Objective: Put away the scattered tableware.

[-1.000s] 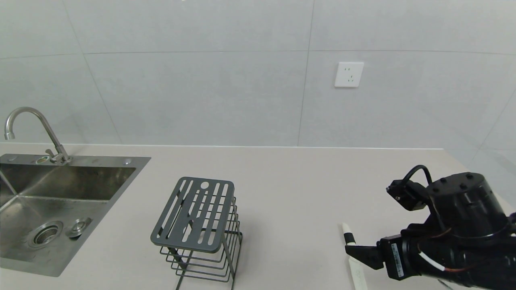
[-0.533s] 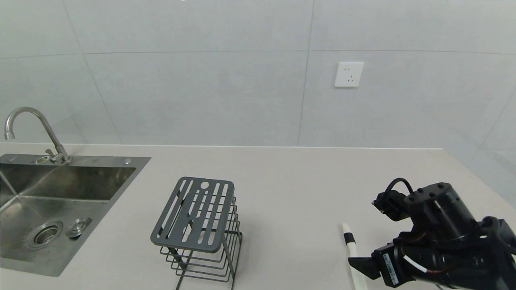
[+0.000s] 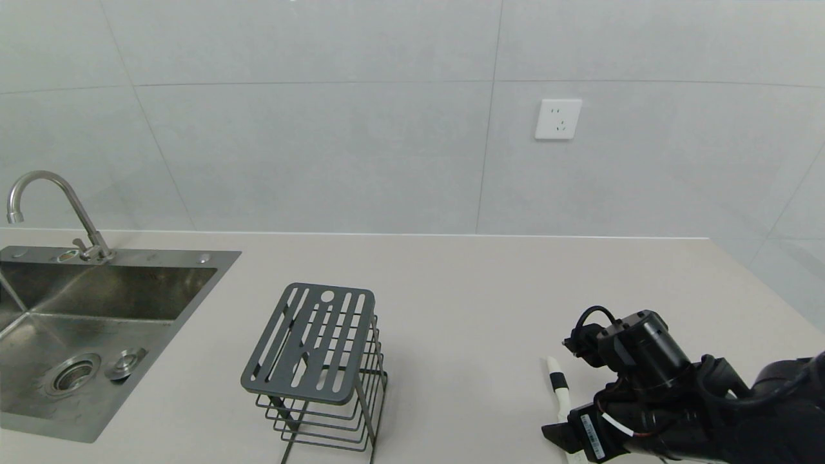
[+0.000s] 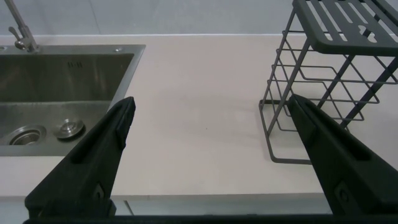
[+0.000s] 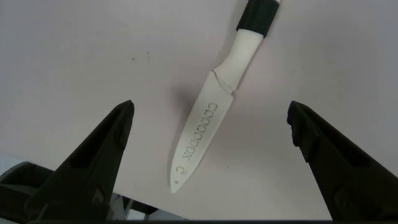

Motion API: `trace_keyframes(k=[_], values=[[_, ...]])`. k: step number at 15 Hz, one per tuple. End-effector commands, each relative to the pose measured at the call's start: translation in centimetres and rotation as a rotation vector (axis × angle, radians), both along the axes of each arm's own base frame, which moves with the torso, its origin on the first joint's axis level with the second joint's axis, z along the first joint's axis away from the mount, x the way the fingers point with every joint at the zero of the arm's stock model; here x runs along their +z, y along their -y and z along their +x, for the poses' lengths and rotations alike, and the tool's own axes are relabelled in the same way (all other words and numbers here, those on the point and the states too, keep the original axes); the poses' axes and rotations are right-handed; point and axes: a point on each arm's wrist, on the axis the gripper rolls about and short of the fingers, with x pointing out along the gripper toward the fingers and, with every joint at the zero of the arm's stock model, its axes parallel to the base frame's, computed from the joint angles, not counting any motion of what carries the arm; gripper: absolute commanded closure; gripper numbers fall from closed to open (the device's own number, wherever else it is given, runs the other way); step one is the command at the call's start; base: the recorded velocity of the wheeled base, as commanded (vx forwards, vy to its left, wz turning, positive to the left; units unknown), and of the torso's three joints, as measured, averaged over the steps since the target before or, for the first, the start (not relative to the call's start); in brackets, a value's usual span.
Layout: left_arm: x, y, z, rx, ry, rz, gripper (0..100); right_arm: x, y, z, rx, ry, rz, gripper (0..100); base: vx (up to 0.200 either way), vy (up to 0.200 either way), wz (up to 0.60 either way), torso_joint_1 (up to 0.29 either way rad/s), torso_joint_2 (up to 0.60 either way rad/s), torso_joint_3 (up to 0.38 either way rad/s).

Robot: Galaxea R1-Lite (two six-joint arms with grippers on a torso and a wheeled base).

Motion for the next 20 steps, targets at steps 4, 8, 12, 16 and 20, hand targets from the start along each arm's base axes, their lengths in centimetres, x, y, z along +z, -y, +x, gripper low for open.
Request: trace_keyframes(k=[4,8,12,16,20], values=[[0.0,0.0,0.0,-0.001,-0.001,0.001,0,-1.8,-0.7,1.6,-0.019,-0.042,-0.031,0,0.0,0.0,0.0,0.0,0.0,0.0],[0.0,0.0,0.0,0.0,-0.002,0.004,0,-2.1,-0.9,2.4,-0.03,-0.039,-0.029,0,0.0,0.0,0.0,0.0,0.0,0.0],[0.0,0.0,0.0,0.0,-0.002,0.004,0,-2.7,-0.8,3.1,-0.05,-0.001,-0.03,0,0.0,0.0,0.0,0.0,0.0,0.0],[0.0,0.0,0.0,0.0,-0.002,0.002,0,-3.0,-0.6,3.0,-0.06,-0.006,-0.046,0,0.0,0.0,0.0,0.0,0.0,0.0],[0.0,0.0,0.0,0.0,-0.002,0.002,0,-3.3,-0.7,2.9,-0.053,-0.007,-0.053,0,0.0,0.0,0.0,0.0,0.0,0.0]])
